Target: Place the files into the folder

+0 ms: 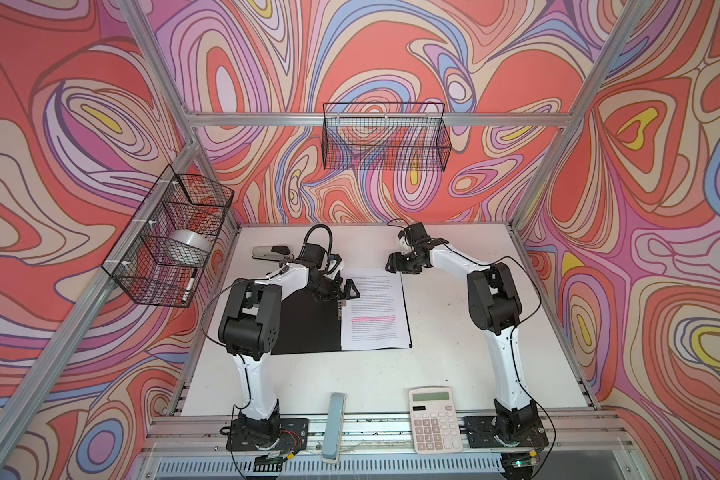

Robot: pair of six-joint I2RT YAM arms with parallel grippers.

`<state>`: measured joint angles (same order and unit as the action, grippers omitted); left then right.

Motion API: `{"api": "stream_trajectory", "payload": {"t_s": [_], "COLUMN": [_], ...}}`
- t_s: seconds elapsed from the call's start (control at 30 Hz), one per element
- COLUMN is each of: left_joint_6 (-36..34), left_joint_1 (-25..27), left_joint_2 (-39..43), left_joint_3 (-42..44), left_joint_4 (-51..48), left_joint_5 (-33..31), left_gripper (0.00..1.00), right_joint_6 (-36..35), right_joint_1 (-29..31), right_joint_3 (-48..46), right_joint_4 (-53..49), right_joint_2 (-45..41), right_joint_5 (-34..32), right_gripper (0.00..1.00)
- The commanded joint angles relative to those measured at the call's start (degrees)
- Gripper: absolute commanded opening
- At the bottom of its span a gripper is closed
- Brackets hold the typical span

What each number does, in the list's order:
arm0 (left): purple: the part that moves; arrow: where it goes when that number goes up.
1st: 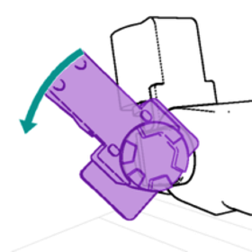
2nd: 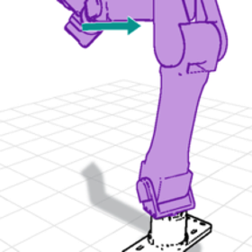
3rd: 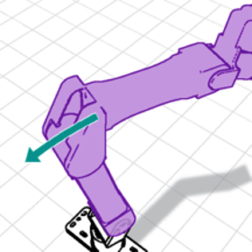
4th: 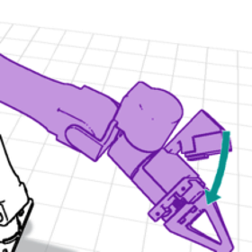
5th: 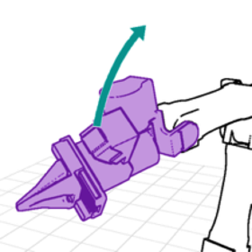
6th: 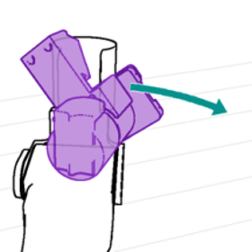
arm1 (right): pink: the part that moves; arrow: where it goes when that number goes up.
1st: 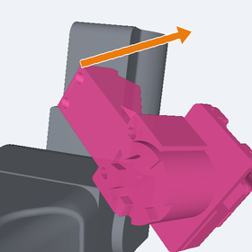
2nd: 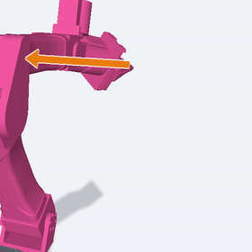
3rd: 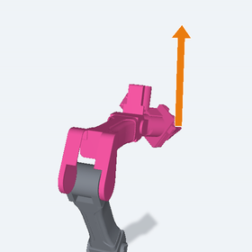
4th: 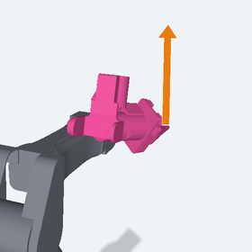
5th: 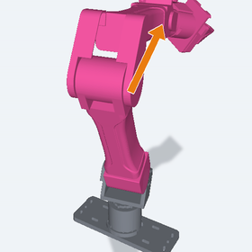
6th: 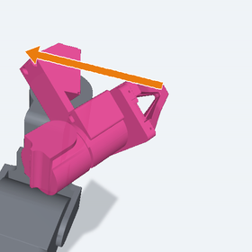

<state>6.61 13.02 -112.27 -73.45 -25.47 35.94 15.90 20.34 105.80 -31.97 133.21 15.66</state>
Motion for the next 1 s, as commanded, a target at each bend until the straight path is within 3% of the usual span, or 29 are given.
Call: {"api": "stream_trajectory", "payload": {"t_s": [0.0, 0.97], "left_joint_6": [-0.71, -0.78], "left_joint_1": [0.08, 0.08], "left_joint_2": [-2.17, -2.42], "left_joint_3": [0.15, 0.06], "left_joint_4": [-3.0, -3.26], "left_joint_5": [-1.05, -0.65], "left_gripper": [1.0, 1.0], "right_joint_6": [-0.62, -1.75], "right_joint_1": [0.39, 1.54], "right_joint_3": [0.33, 2.26], "right_joint_4": [-0.99, -2.7], "right_joint_2": [-1.48, -0.49], "right_joint_5": [0.14, -0.09], "right_gripper": [0.7, 0.7]}}
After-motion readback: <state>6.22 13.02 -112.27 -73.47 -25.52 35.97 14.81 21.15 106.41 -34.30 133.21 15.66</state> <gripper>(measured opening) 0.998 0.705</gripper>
